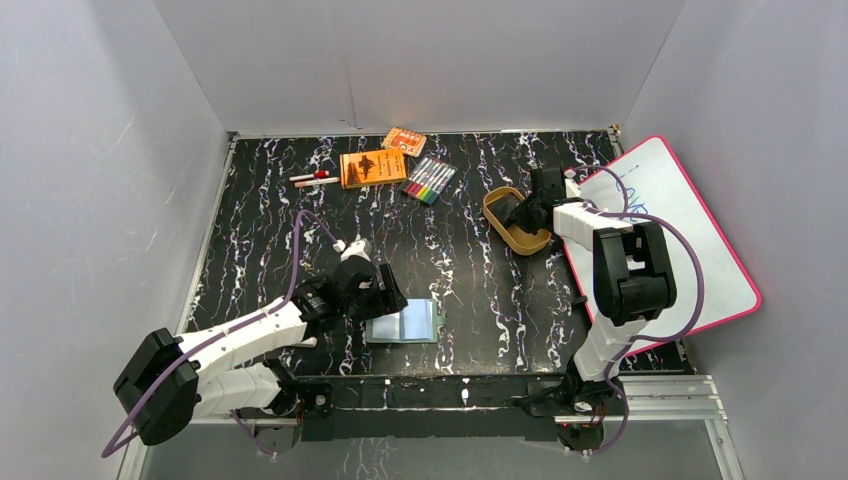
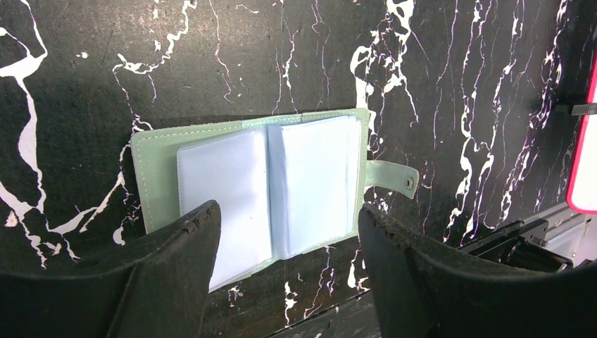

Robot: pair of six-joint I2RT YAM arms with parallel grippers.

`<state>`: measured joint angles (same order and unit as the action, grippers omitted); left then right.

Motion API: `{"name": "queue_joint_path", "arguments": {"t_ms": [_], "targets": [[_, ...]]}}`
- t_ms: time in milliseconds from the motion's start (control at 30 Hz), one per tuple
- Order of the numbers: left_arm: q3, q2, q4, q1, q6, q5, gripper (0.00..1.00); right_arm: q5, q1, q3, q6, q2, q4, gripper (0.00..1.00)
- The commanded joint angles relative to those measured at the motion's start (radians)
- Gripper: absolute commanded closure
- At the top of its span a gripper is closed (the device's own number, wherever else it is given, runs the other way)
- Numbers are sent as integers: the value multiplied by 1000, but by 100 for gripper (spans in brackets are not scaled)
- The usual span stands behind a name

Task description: Put the credit cards into the card holder

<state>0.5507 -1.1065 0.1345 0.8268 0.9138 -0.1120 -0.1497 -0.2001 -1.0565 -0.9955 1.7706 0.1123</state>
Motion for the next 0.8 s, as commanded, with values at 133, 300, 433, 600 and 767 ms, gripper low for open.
{"name": "queue_joint_path", "arguments": {"t_ms": [133,300,433,600,767], "targets": [[9,6,-6,0,2,4,32,-2,3,-17,6,-20,-29,52],[8,11,-5,0,2,1,32,-2,3,-32,7,-7,-18,46],[8,8,-4,0,2,1,32,6,4,-36,7,-1,-26,50],[9,7,-4,1,3,1,32,18,3,-33,6,5,-36,59],[9,10,0,1,0,-3,32,19,4,-30,6,1,-38,64]]}}
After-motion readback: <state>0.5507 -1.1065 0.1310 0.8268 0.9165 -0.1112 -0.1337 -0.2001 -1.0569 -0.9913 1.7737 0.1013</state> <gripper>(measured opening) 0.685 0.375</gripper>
